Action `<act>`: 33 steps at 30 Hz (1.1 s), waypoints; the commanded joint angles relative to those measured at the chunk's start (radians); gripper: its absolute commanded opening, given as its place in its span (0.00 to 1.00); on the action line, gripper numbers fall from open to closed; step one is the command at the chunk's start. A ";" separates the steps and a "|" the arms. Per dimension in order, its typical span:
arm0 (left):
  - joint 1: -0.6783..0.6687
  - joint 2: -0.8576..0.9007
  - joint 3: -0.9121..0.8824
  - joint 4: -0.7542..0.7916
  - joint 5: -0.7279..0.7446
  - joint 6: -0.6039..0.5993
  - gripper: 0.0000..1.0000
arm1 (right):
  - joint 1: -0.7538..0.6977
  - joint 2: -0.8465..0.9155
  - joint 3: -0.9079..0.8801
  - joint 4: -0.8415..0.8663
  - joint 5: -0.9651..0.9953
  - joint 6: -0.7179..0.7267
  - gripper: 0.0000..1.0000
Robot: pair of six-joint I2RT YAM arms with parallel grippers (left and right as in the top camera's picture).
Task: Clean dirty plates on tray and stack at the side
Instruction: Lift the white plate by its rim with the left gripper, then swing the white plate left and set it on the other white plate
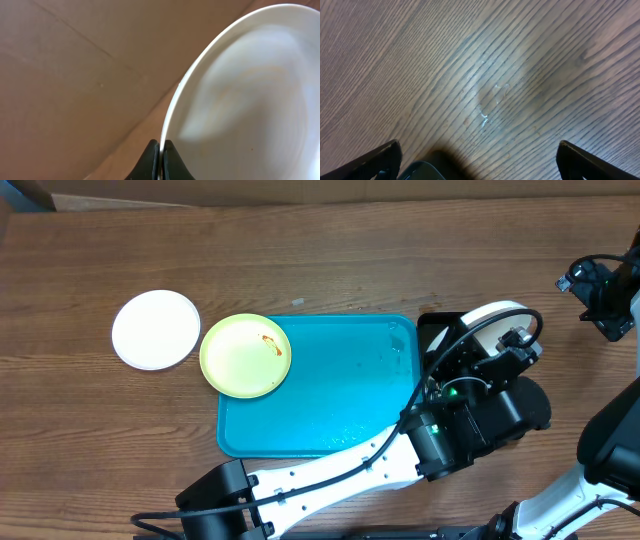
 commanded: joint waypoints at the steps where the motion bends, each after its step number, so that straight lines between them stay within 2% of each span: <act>1: 0.028 -0.037 0.024 0.016 -0.034 -0.010 0.04 | 0.002 -0.018 0.008 0.003 0.000 0.008 1.00; 5: 0.039 -0.037 0.024 0.003 -0.031 -0.126 0.04 | 0.002 -0.018 0.008 0.003 0.000 0.008 1.00; 7: 0.052 -0.037 0.023 -0.037 0.016 -0.249 0.04 | 0.002 -0.018 0.008 0.003 0.000 0.008 1.00; 8: 0.074 -0.037 0.024 -0.114 0.132 -0.373 0.04 | 0.002 -0.018 0.008 0.003 0.000 0.008 1.00; 11: 0.140 -0.037 0.024 -0.236 0.433 -0.568 0.04 | 0.002 -0.018 0.008 0.003 0.000 0.008 1.00; 14: 0.282 -0.037 0.024 -0.313 0.808 -0.702 0.04 | 0.002 -0.018 0.008 0.003 0.000 0.008 1.00; 16: 0.391 -0.037 0.024 -0.345 0.994 -0.751 0.04 | 0.002 -0.018 0.008 0.003 0.000 0.008 1.00; 21: 0.713 -0.037 0.024 -0.445 1.379 -0.826 0.04 | 0.002 -0.018 0.008 0.003 0.000 0.008 1.00; 23: 0.860 -0.037 0.024 -0.492 1.479 -0.825 0.04 | 0.002 -0.018 0.008 0.003 0.000 0.008 1.00; 25: 0.998 -0.037 0.024 -0.543 1.516 -0.824 0.04 | 0.002 -0.018 0.008 0.003 0.000 0.008 1.00; 33: 1.482 -0.037 0.023 -0.776 1.482 -0.746 0.04 | 0.002 -0.018 0.008 0.003 0.000 0.008 1.00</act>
